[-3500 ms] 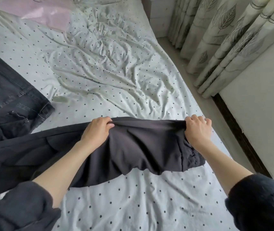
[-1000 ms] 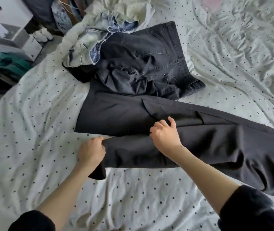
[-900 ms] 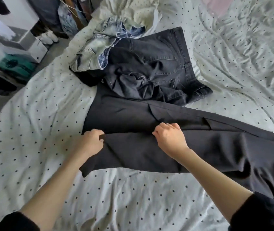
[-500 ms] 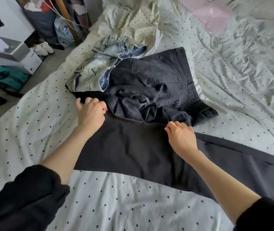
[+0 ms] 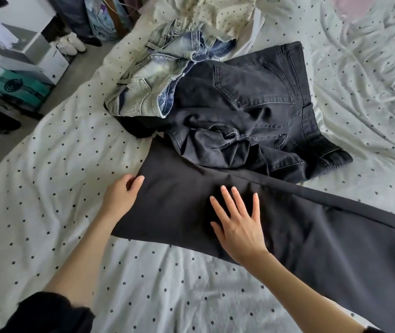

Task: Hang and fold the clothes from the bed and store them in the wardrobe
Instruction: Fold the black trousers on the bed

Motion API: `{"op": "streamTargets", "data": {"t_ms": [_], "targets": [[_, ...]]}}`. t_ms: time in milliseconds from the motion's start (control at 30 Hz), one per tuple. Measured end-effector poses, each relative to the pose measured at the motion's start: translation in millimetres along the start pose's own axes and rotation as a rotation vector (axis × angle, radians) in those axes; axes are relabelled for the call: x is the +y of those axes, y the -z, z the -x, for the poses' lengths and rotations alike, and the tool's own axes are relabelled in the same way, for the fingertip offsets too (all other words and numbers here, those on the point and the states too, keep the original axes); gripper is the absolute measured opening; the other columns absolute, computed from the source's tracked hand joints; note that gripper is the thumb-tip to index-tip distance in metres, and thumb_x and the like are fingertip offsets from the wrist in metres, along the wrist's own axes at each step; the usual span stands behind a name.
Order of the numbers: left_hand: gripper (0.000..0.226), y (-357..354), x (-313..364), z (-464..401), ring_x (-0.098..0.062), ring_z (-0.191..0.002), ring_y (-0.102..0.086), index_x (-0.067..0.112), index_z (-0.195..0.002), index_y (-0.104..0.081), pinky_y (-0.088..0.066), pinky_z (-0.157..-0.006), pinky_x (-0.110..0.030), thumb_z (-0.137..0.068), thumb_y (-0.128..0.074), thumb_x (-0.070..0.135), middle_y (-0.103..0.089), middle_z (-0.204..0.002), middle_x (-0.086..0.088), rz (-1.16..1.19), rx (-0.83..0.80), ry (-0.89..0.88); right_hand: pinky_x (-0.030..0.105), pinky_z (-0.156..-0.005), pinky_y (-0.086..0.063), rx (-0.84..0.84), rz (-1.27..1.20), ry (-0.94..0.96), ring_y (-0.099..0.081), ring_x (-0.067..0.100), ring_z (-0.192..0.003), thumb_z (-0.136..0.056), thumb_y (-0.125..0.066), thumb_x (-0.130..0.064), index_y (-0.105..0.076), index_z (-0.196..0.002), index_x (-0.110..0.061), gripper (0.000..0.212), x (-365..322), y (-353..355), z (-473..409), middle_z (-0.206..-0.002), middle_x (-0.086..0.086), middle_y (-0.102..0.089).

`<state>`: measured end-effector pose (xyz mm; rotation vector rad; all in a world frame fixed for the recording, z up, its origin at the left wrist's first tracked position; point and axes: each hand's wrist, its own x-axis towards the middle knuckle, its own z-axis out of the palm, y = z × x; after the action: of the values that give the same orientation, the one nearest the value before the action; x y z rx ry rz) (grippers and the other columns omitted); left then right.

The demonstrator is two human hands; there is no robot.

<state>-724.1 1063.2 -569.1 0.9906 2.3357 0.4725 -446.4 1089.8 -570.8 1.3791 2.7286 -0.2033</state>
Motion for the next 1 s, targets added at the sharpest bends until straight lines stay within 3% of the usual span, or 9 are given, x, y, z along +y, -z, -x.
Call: {"op": "streamTargets", "data": {"t_ms": [100,233,333,433,633,733,800,900,1000], "targets": [[0.038,-1,-7,10,-0.025,-0.066,-0.047,0.016,-0.065,-0.041,-0.03,-0.055,-0.031,-0.095,-0.048,0.038,-0.044,-0.06,0.002,-0.012,-0.024,-0.007,0.065,-0.1,-0.033,-0.068,-0.005,-0.042,-0.047,0.03,-0.129,-0.077,-0.072,-0.04,-0.057,-0.13,-0.02,0.059,-3,-4,-4,-0.138,0.012,-0.051],[0.037,-10,-17,28,-0.037,-0.084,-0.057,-0.001,-0.097,-0.056,-0.043,-0.072,-0.041,-0.096,-0.047,0.034,-0.062,-0.083,-0.015,-0.004,0.064,-0.063,0.066,-0.1,-0.031,-0.063,0.0,-0.01,-0.046,0.031,-0.129,-0.078,-0.07,-0.041,-0.056,-0.131,-0.02,0.059,-2,-6,-1,-0.139,0.012,-0.05],[0.037,-3,-28,40,-0.042,-0.079,-0.055,-0.001,-0.087,-0.049,-0.043,-0.071,-0.046,-0.096,-0.046,0.035,-0.058,-0.077,-0.02,0.001,0.1,-0.073,0.066,-0.101,-0.03,-0.048,0.006,0.017,-0.044,0.029,-0.131,-0.084,-0.061,-0.041,-0.055,-0.132,-0.021,0.053,-5,-3,5,-0.141,0.01,-0.048],[0.04,13,-47,49,-0.04,-0.092,-0.056,-0.001,-0.103,-0.055,-0.043,-0.078,-0.043,-0.096,-0.045,0.037,-0.063,-0.095,-0.018,-0.074,0.104,-0.03,0.065,-0.102,-0.029,-0.047,-0.016,0.022,-0.044,0.028,-0.131,-0.09,-0.039,-0.044,-0.054,-0.133,-0.022,0.051,-17,2,12,-0.142,0.009,-0.048],[0.047,15,-62,59,-0.04,-0.098,-0.057,0.004,-0.12,-0.056,-0.045,-0.078,-0.043,-0.097,-0.041,0.042,-0.065,-0.105,-0.019,-0.265,0.109,0.088,0.06,-0.098,-0.038,0.005,-0.049,-0.072,-0.054,0.031,-0.121,-0.075,-0.077,-0.03,-0.061,-0.126,-0.013,0.056,-4,5,17,-0.132,0.013,-0.056],[0.041,4,-55,60,-0.041,-0.097,-0.056,0.003,-0.119,-0.056,-0.043,-0.073,-0.043,-0.098,-0.043,0.035,-0.063,-0.104,-0.02,-0.241,0.154,0.113,0.054,-0.09,-0.046,0.062,-0.055,-0.151,-0.065,0.032,-0.1,-0.071,-0.081,-0.022,-0.067,-0.113,-0.004,0.047,15,7,15,-0.109,0.014,-0.067],[0.035,0,-45,59,-0.042,-0.103,-0.053,0.003,-0.12,-0.053,-0.042,-0.078,-0.048,-0.096,-0.05,0.028,-0.056,-0.112,-0.021,-0.182,0.239,0.097,0.047,-0.089,-0.041,0.041,-0.065,-0.243,-0.062,0.031,-0.093,-0.079,-0.074,-0.021,-0.067,-0.106,-0.005,0.032,26,12,9,-0.1,0.01,-0.065],[0.042,-8,-19,55,-0.042,-0.114,-0.047,0.009,-0.129,-0.051,-0.04,-0.087,-0.053,-0.09,-0.059,0.02,-0.05,-0.126,-0.021,-0.325,0.373,-0.202,0.037,-0.091,-0.026,-0.083,-0.155,-0.336,-0.052,0.023,-0.105,-0.092,-0.054,-0.022,-0.063,-0.107,-0.015,0.019,39,17,-5,-0.108,0.002,-0.059],[0.045,-30,22,51,-0.038,-0.127,-0.043,0.018,-0.132,-0.054,-0.036,-0.096,-0.056,-0.088,-0.06,0.02,-0.049,-0.138,-0.01,-0.443,0.264,-0.632,0.035,-0.088,-0.028,-0.094,-0.196,-0.324,-0.05,0.021,-0.107,-0.094,-0.047,-0.02,-0.06,-0.104,-0.016,0.017,44,19,-18,-0.109,0.0,-0.057]]}}
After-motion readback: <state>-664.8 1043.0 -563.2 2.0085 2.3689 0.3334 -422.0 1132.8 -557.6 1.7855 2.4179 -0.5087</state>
